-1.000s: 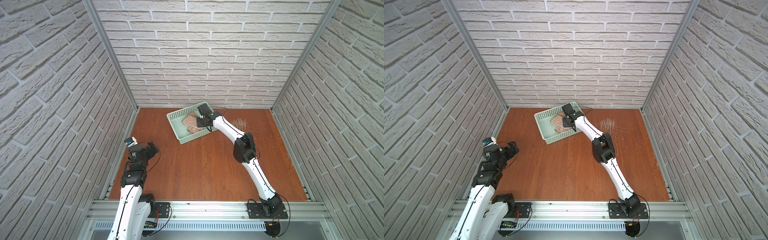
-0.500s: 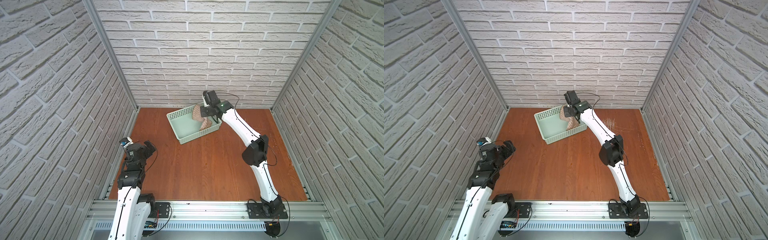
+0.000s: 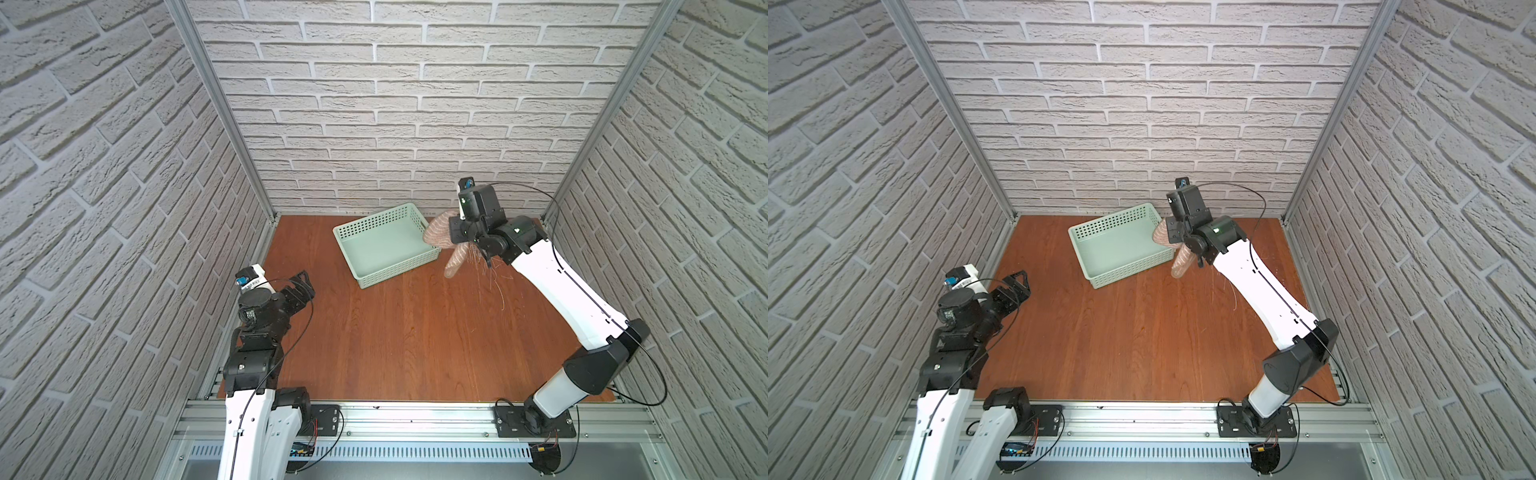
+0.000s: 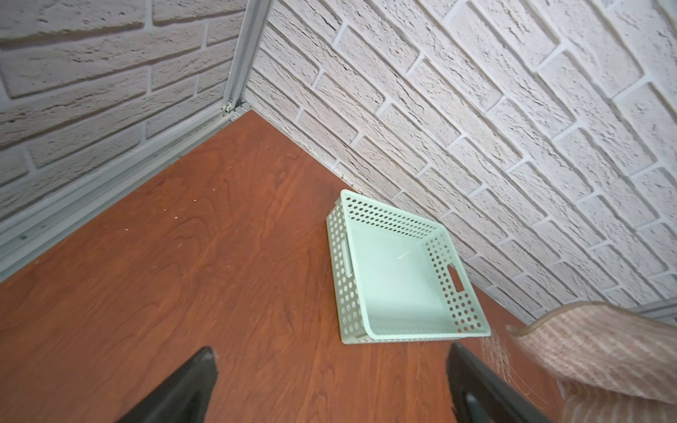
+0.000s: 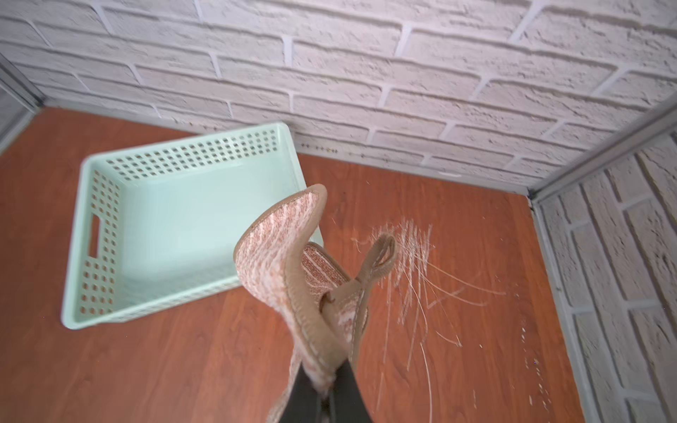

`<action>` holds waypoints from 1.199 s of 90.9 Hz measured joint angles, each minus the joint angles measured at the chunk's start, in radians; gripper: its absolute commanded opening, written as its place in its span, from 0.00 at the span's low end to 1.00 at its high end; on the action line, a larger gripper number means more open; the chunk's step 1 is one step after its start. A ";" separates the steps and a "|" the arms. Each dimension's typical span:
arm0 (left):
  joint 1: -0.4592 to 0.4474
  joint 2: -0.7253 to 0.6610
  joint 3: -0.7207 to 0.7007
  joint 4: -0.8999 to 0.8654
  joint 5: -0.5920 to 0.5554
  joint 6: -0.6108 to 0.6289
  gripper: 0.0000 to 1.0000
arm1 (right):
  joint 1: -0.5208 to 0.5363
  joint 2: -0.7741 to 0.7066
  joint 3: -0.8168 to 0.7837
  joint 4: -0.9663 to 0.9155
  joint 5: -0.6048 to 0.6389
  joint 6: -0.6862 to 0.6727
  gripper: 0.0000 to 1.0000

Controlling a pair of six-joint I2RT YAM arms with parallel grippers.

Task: Fold the square dishcloth
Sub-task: Place the cleaning item at the center of the board.

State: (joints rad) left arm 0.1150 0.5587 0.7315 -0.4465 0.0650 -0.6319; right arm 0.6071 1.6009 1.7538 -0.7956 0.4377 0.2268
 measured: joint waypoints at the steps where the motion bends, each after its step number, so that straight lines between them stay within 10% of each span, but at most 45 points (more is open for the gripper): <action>1: -0.001 0.000 0.000 0.000 0.004 -0.002 0.98 | 0.000 -0.007 -0.021 0.000 0.005 0.003 0.03; 41: -0.017 -0.140 -0.043 -0.017 -0.085 -0.099 0.98 | 0.191 -0.002 -0.408 0.007 0.053 0.150 0.04; 87: -0.017 -0.117 -0.048 -0.108 -0.190 -0.164 0.98 | 0.448 0.142 -0.420 0.195 -0.184 0.323 0.58; 109: -0.082 -0.092 -0.089 -0.076 -0.105 -0.163 0.98 | 0.417 -0.063 -0.509 0.188 -0.129 0.346 0.57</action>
State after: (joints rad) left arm 0.0334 0.4664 0.6426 -0.5220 -0.0399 -0.7948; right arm 1.0245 1.5375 1.2453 -0.6071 0.3084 0.5724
